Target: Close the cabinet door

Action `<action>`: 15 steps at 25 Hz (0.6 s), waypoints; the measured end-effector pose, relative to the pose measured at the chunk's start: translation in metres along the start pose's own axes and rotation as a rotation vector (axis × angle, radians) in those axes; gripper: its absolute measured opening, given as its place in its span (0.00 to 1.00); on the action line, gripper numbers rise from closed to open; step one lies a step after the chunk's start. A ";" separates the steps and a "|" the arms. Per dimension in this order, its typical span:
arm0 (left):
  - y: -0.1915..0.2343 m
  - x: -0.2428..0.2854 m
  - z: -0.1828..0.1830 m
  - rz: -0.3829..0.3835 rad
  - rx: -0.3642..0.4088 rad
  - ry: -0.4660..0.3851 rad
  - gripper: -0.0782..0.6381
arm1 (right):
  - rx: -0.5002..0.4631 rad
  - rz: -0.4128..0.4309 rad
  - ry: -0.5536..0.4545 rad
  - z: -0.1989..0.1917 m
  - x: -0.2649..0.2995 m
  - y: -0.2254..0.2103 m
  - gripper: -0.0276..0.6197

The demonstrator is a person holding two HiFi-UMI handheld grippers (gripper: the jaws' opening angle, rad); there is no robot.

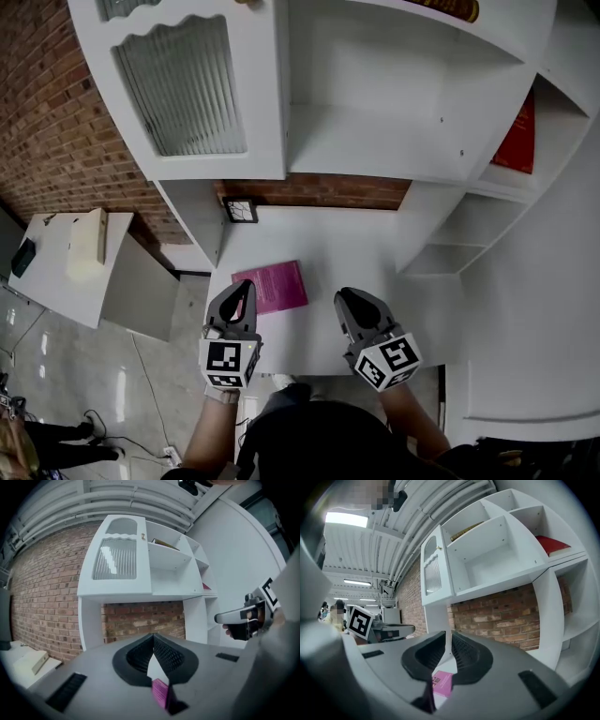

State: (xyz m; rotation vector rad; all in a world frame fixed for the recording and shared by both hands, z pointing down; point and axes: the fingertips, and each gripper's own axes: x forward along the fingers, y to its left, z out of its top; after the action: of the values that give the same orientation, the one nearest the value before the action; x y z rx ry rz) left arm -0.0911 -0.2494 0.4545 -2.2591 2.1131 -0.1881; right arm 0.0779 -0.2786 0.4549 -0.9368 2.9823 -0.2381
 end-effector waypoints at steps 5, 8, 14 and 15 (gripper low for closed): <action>-0.005 -0.034 -0.027 0.011 -0.027 0.044 0.12 | -0.005 0.054 0.032 -0.020 -0.001 0.023 0.12; -0.005 -0.052 -0.037 0.021 -0.039 0.063 0.12 | -0.022 0.085 0.051 -0.028 0.000 0.035 0.12; 0.000 -0.086 -0.047 0.047 -0.050 0.090 0.12 | -0.051 0.135 0.081 -0.040 0.002 0.062 0.12; 0.001 -0.090 -0.049 0.052 -0.051 0.093 0.12 | -0.053 0.142 0.082 -0.043 0.002 0.064 0.12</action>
State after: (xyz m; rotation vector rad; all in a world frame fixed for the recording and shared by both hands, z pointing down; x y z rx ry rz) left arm -0.1031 -0.1571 0.4976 -2.2626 2.2443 -0.2445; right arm 0.0377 -0.2215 0.4875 -0.7319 3.1273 -0.2014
